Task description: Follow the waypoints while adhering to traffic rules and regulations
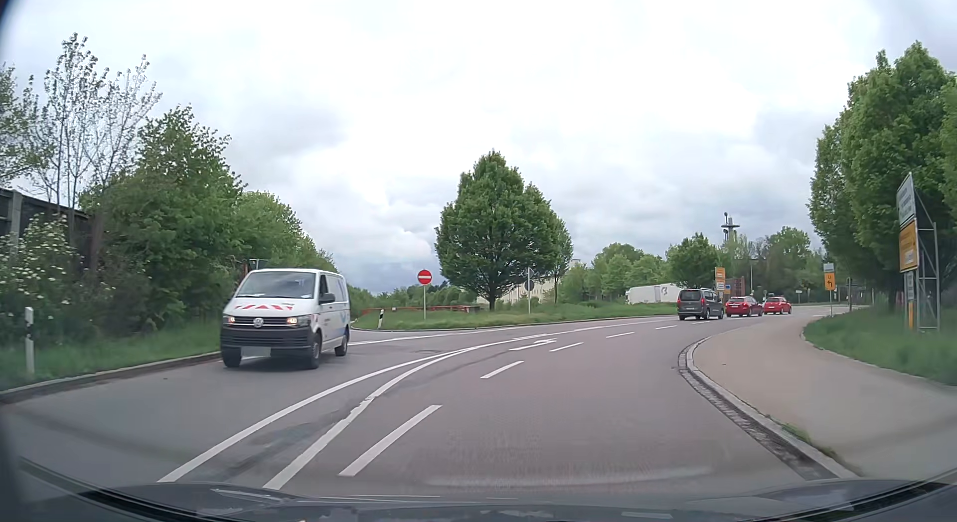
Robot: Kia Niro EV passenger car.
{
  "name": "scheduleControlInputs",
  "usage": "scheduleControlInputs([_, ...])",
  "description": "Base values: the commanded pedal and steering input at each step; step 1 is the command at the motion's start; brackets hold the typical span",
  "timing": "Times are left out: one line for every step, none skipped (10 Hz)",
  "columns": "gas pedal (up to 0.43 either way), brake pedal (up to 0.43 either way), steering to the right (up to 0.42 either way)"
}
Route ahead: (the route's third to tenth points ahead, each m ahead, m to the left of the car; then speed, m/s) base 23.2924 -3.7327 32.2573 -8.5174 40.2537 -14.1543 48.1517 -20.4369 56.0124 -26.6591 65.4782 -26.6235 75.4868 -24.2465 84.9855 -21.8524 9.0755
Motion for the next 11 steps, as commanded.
scheduleControlInputs([0.000, 0.201, 0.053])
scheduleControlInputs([0.000, 0.207, 0.052])
scheduleControlInputs([0.000, 0.220, 0.051])
scheduleControlInputs([0.000, 0.226, 0.051])
scheduleControlInputs([0.000, 0.226, 0.051])
scheduleControlInputs([0.000, 0.226, 0.050])
scheduleControlInputs([0.000, 0.213, 0.051])
scheduleControlInputs([0.000, 0.207, 0.051])
scheduleControlInputs([0.000, 0.189, 0.050])
scheduleControlInputs([0.000, 0.189, 0.053])
scheduleControlInputs([0.000, 0.189, 0.057])
